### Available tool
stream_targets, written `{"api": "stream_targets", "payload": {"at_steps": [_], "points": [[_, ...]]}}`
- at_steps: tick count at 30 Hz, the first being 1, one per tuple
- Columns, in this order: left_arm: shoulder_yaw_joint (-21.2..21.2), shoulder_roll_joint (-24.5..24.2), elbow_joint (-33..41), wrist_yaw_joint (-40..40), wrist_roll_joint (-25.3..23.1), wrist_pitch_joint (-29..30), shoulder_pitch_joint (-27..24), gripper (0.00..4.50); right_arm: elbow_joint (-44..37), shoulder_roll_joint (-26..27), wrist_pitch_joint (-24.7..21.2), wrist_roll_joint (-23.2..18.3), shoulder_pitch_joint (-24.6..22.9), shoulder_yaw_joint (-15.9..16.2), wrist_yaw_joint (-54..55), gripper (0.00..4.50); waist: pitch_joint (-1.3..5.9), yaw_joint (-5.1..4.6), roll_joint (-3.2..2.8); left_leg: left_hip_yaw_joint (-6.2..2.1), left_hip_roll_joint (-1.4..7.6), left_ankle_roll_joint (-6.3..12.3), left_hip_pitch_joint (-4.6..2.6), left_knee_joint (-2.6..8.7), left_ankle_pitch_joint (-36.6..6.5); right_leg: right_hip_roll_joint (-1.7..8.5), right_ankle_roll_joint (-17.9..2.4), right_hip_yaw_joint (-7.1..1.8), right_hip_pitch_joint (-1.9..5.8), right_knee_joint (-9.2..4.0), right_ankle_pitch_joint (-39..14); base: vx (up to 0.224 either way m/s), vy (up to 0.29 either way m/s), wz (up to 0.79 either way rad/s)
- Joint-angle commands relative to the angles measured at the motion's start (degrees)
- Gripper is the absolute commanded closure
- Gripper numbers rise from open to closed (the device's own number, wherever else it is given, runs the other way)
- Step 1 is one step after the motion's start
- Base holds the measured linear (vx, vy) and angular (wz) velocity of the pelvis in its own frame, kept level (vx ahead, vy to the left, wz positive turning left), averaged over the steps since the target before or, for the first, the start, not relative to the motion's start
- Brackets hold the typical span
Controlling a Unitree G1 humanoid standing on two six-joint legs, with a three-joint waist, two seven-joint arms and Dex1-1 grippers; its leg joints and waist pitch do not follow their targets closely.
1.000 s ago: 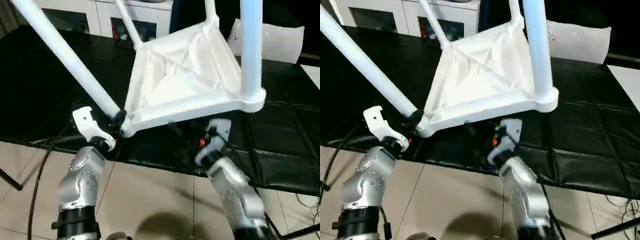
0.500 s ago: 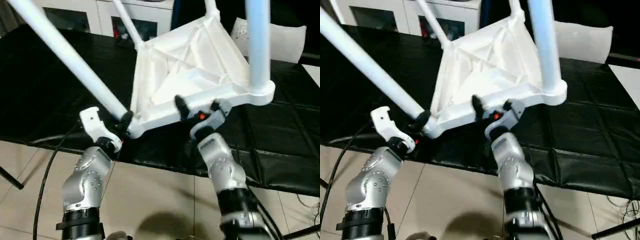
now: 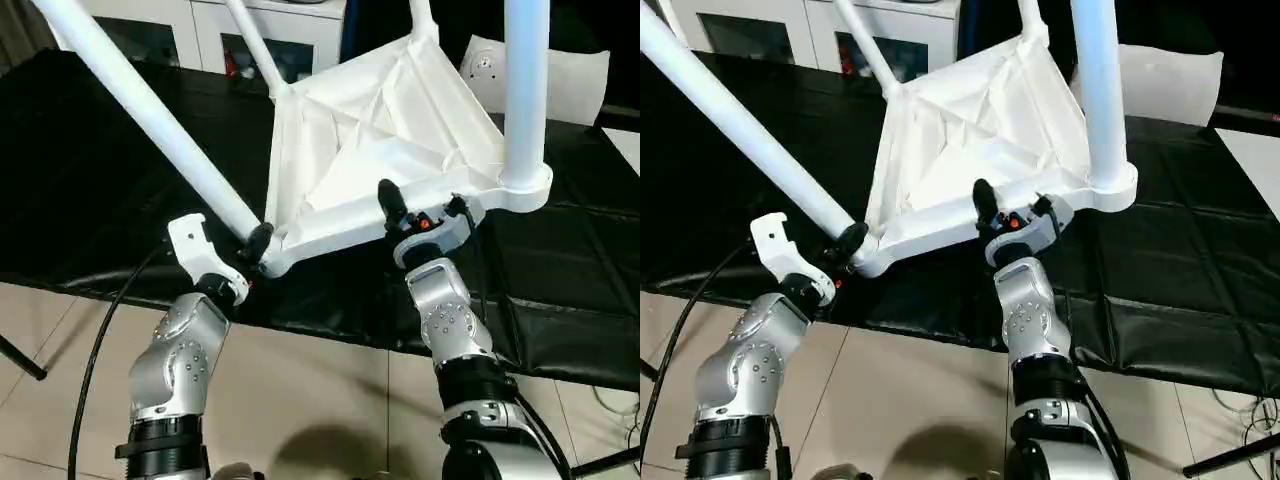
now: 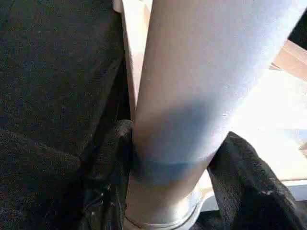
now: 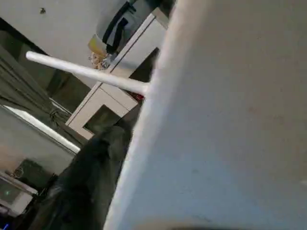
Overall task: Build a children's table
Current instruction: Flip table
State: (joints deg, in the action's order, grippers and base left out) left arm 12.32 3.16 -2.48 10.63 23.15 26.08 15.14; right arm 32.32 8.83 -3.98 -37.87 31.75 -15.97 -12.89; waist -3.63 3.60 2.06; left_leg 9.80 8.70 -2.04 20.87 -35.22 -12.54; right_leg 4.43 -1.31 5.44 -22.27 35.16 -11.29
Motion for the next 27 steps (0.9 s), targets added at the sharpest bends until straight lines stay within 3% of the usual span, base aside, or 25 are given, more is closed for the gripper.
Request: {"api": "stream_targets", "payload": {"at_steps": [1, 7, 10, 14, 19, 21, 22, 27], "points": [[-2.2, 2.7, -1.3, 0.3, 1.7, 1.7, -0.7, 2.44, 0.3, 6.7, 0.9, -0.8, 4.9, -0.7, 0.2, 1.67, 3.75, -0.09, 0.06, -1.46, 5.09, 2.61, -0.38, 4.86, -4.0, 5.53, -11.4, -4.16, 2.77, -3.58, -5.2, 0.000, 0.000, 0.00], [-2.7, 2.7, -1.4, 0.3, 1.1, 0.9, -0.8, 2.44, 0.8, 6.4, 1.9, -1.4, 5.4, -0.4, 0.6, 2.15, 3.79, -0.12, 0.00, -1.39, 5.13, 2.81, -0.45, 4.84, -3.9, 5.42, -11.3, -4.14, 2.65, -3.57, -4.9, 0.000, 0.000, 0.00], [-2.9, 2.2, -1.1, 1.6, 1.5, 0.9, -0.8, 1.74, 0.4, 6.2, 2.3, -1.5, 5.8, -0.5, 0.9, 2.24, 3.79, -0.12, -0.06, -1.38, 5.09, 2.56, -0.40, 4.84, -4.2, 5.43, -11.1, -4.14, 2.68, -3.59, -5.4, 0.000, 0.000, 0.00], [-3.9, 0.9, -0.1, 3.6, 1.0, 0.2, -1.0, 1.74, 0.0, 5.7, 3.5, -1.2, 6.2, -0.3, 1.3, 2.30, 3.83, -0.14, 0.03, -1.39, 5.09, 2.47, -0.33, 4.85, -3.9, 5.42, -11.0, -4.12, 2.69, -3.55, -5.1, 0.000, 0.000, 0.00], [-9.1, -5.6, 2.9, 13.0, -0.9, -1.2, -3.6, 1.28, 0.2, 2.4, 7.9, 0.8, 7.6, -1.3, 5.7, 2.33, 4.56, -0.05, 0.03, -1.40, 4.73, 4.55, -0.07, 4.23, 2.3, 5.25, -11.8, -3.98, 2.74, -2.29, 1.9, 0.000, 0.000, 0.00], [-10.9, -8.2, 4.4, 16.4, -1.9, -2.3, -4.9, 1.20, -0.1, 1.2, 9.2, 2.0, 7.7, -1.5, 7.2, 2.33, 4.52, -0.16, -0.09, -0.93, 4.59, 6.15, -0.38, 3.85, 4.0, 4.90, -12.7, -3.99, 2.04, -2.09, 4.7, 0.000, 0.000, 0.00], [-11.7, -9.8, 5.3, 18.0, -2.8, -3.5, -5.6, 1.14, -0.8, 0.5, 10.0, 2.8, 7.6, -1.6, 7.7, 2.34, 4.52, -0.24, 0.07, -0.83, 4.59, 6.82, -0.24, 3.83, 4.0, 4.89, -13.0, -4.05, 2.14, -2.06, 4.6, 0.000, 0.000, 0.00], [-13.2, -15.5, 10.8, 24.2, -2.4, -4.9, -8.2, 0.68, -4.9, -3.0, 12.2, 7.8, 6.3, -0.1, 10.7, 2.41, 4.24, 0.06, -0.06, -0.85, 4.77, 5.54, -0.09, 4.11, 1.5, 4.84, -12.4, -3.99, 2.11, -2.11, 1.2, 0.000, 0.000, 0.00]]}}
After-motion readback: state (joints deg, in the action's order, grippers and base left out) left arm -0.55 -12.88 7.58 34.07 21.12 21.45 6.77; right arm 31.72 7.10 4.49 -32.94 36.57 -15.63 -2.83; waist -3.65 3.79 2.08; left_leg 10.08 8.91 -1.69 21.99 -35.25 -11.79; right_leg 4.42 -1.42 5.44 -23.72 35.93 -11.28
